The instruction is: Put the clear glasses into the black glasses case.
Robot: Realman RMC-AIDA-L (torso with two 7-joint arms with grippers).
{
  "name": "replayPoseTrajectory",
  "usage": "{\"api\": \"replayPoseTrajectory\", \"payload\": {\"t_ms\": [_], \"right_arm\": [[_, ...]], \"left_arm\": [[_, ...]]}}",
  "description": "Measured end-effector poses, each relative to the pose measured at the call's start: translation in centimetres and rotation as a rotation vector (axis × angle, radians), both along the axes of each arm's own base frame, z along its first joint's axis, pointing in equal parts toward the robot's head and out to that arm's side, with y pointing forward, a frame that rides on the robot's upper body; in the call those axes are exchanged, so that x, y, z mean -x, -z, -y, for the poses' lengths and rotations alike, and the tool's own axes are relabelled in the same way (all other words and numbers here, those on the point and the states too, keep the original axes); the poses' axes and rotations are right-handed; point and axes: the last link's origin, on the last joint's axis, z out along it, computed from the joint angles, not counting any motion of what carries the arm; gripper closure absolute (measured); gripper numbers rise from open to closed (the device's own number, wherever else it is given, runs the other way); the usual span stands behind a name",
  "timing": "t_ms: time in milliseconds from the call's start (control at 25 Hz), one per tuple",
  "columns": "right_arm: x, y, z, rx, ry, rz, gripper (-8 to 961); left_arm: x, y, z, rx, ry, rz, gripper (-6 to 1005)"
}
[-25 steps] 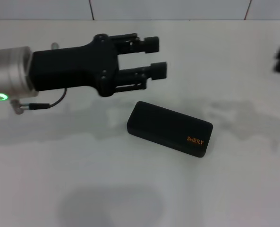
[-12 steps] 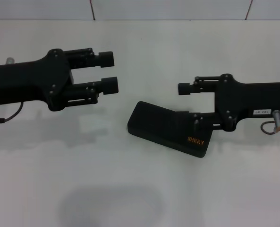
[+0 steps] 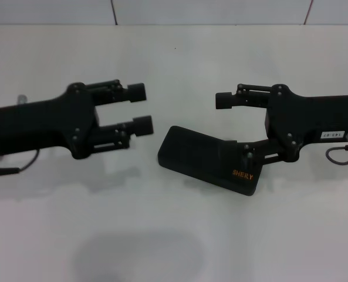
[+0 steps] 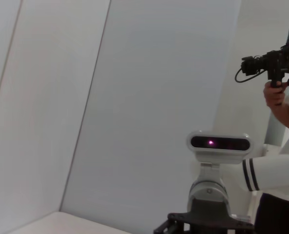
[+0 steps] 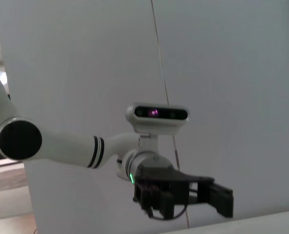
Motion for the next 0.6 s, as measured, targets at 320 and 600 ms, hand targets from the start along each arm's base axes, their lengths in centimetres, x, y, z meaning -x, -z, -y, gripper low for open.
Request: {"api": "replayPoseTrajectory", "payload": {"t_ms": [320, 600], "right_arm": [[-0.91, -0.10, 0.72, 0.012, 0.046, -0.031, 67], [-1.00, 0.01, 0.88, 0.020, 0.053, -0.032, 67]], "left_arm": [[0.52, 0.43, 0.09, 0.078, -0.036, 0.004, 243], [0.77, 0.34, 0.31, 0.078, -0.031, -0.006, 200]]}}
